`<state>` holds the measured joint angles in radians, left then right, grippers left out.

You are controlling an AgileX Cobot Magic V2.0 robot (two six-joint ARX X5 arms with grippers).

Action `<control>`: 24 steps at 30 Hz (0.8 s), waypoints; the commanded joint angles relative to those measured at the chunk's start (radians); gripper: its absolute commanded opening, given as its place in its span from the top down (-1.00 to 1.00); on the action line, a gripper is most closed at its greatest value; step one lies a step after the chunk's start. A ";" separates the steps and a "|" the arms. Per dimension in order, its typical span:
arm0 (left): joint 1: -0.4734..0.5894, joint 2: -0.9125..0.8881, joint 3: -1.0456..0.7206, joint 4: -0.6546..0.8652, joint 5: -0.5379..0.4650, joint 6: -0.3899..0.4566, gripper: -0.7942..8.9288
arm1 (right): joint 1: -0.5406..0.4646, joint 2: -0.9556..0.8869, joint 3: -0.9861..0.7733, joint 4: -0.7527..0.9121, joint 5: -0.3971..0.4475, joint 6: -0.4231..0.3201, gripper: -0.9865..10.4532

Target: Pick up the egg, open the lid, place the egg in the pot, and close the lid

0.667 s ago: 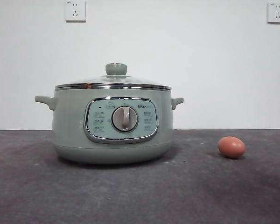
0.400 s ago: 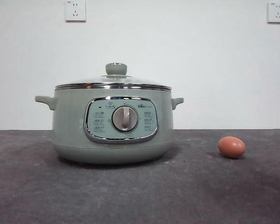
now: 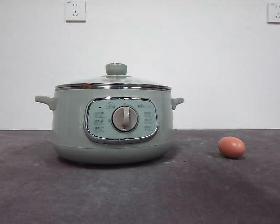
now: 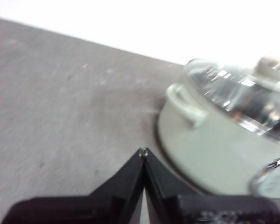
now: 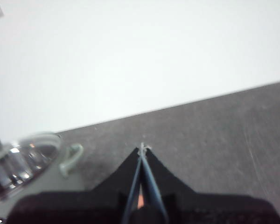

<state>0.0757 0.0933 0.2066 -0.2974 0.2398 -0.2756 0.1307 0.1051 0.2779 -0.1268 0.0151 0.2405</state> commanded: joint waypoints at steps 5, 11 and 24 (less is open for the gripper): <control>-0.003 0.119 0.203 -0.095 0.100 -0.005 0.85 | 0.001 0.194 0.258 -0.238 -0.117 -0.035 0.85; -0.003 0.287 0.455 -0.280 0.164 0.097 0.85 | 0.001 0.375 0.539 -0.512 -0.222 -0.150 0.85; -0.026 0.515 0.824 -0.578 0.240 0.257 0.85 | 0.001 0.546 0.866 -0.874 -0.236 -0.337 0.85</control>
<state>0.0547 0.6060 1.0271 -0.8715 0.4686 -0.0456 0.1307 0.6506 1.1404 -0.9993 -0.2172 -0.0711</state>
